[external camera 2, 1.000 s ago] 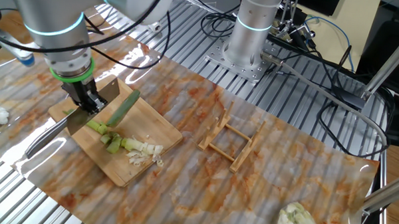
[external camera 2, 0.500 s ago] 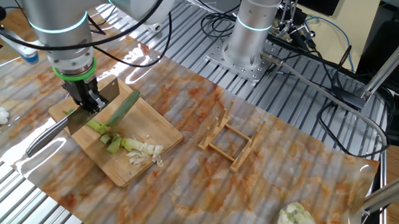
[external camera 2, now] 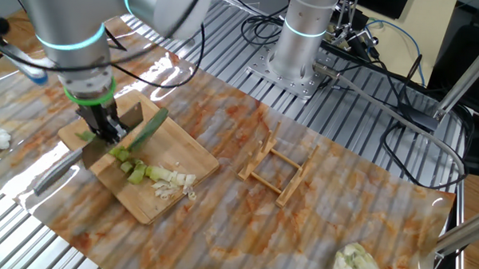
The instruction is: Chop the scallions
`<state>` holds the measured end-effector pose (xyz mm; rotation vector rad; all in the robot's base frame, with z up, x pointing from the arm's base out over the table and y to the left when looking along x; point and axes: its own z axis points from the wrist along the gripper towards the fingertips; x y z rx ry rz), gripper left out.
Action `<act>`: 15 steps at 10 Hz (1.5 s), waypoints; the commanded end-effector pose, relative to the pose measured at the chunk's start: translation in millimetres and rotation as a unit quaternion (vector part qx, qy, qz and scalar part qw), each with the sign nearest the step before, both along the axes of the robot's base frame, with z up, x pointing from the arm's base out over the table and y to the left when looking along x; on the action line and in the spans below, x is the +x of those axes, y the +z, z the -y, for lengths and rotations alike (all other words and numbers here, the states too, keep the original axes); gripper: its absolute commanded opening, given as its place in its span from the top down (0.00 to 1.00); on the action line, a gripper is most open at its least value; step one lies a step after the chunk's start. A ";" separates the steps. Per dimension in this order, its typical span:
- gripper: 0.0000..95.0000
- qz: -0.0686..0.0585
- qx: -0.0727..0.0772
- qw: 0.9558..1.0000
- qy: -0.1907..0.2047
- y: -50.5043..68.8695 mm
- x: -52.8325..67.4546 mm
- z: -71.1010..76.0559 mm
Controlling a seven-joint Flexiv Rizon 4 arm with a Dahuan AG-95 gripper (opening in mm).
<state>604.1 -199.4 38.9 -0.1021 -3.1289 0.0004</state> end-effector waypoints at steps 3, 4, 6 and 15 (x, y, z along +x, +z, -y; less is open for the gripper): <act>1.00 0.006 -0.002 1.000 -0.001 -10.2 2.2 -2.1; 1.00 0.006 -0.001 1.000 0.000 -5.8 2.9 -0.5; 1.00 -0.002 0.002 1.000 -0.002 1.0 2.0 1.1; 1.00 -0.005 -0.003 1.000 0.002 43.9 -11.2 13.4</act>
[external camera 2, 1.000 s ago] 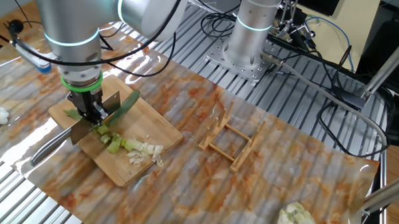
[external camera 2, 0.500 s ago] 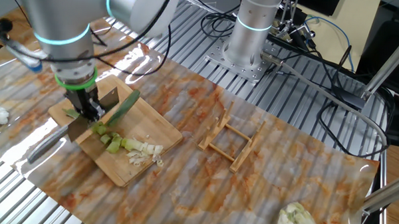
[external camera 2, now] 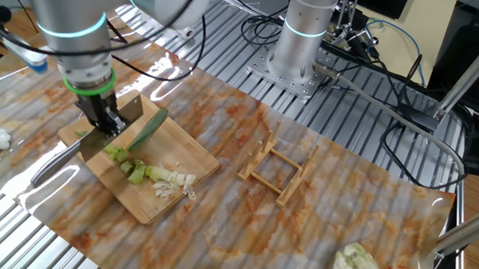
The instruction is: Chop the scallions
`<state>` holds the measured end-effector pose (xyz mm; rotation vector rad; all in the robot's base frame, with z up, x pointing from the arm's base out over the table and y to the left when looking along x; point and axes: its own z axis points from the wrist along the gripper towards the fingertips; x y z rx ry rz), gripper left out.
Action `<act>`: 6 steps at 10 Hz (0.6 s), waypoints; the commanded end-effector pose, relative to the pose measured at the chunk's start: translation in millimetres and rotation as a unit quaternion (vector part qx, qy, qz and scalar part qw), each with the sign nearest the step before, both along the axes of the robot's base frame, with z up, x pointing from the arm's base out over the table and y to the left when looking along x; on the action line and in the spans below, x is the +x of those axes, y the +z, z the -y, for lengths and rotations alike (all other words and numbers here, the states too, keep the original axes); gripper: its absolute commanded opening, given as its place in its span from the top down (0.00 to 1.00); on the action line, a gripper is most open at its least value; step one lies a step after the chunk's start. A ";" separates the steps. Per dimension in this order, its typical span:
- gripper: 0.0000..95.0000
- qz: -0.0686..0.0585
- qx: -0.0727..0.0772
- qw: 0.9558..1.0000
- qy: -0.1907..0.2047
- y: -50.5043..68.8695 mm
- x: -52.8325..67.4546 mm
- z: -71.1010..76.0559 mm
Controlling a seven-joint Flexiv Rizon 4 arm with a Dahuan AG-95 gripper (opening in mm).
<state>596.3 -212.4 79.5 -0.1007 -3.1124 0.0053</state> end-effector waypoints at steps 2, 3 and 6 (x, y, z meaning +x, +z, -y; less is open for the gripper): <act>1.00 0.012 -0.004 1.000 0.005 5.5 -4.4 1.9; 1.00 0.014 -0.005 1.000 0.007 4.9 -4.5 2.9; 1.00 0.014 -0.001 1.000 0.011 -6.7 -2.5 9.3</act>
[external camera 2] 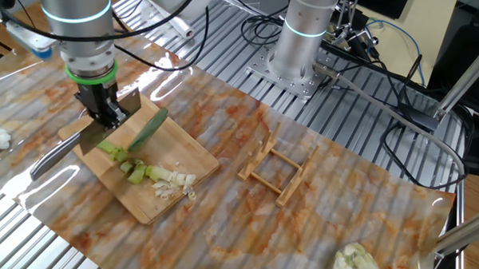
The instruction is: Chop the scallions
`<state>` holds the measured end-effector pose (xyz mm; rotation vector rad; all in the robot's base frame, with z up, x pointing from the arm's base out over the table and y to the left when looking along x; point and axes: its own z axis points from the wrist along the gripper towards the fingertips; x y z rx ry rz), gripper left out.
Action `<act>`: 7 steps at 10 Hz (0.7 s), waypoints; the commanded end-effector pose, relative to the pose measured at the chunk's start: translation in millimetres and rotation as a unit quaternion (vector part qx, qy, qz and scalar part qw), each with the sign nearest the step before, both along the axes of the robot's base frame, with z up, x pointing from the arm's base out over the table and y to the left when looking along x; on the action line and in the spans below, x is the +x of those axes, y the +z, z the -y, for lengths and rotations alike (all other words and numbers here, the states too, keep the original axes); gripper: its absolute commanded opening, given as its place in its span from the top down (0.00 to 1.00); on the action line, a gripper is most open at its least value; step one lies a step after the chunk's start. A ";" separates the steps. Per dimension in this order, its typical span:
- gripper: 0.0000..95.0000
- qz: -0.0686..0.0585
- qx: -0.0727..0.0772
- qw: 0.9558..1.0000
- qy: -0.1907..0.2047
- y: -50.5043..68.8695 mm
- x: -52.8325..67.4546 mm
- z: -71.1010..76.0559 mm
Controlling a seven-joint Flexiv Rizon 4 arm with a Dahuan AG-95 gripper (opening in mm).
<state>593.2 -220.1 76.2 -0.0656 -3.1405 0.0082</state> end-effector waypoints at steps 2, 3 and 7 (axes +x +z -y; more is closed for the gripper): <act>1.00 0.003 0.007 1.000 -0.002 -21.5 5.9 -2.1; 1.00 0.010 0.009 1.000 0.000 -41.1 10.1 -6.5; 1.00 0.009 0.003 1.000 0.000 -47.7 12.8 -7.4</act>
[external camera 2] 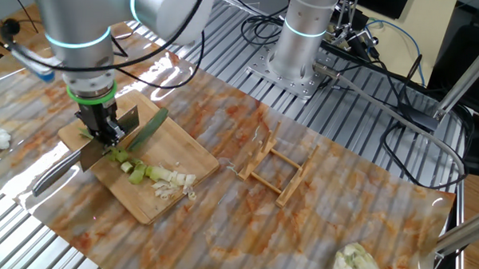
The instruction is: Chop the scallions
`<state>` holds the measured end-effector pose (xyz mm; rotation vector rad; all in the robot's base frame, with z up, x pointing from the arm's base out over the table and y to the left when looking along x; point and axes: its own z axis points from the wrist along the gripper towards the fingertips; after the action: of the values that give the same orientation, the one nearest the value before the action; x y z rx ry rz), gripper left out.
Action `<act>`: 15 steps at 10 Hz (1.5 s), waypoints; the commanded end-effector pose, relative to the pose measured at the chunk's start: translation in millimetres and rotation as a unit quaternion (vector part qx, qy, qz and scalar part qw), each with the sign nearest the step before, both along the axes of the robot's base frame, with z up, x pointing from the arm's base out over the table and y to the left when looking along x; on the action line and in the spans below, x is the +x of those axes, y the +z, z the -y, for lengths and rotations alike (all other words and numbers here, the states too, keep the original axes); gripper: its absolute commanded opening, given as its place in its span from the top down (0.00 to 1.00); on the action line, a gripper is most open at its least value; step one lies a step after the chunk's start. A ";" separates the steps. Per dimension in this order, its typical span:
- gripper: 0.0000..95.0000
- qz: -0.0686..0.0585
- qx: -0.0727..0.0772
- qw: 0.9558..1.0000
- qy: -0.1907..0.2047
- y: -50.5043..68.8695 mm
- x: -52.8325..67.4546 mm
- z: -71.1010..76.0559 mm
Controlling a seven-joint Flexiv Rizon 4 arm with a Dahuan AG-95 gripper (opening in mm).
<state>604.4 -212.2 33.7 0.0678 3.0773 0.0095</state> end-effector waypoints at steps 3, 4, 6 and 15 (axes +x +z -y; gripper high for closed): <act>1.00 -0.040 -0.003 0.999 0.002 19.5 1.2 7.2; 1.00 -0.044 -0.002 0.999 0.002 21.7 0.6 7.8; 1.00 -0.044 -0.001 0.999 -0.003 32.7 -2.8 10.8; 1.00 -0.036 -0.002 0.999 0.005 47.2 -10.7 23.0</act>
<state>592.6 -235.5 79.3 0.0547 3.1486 0.0031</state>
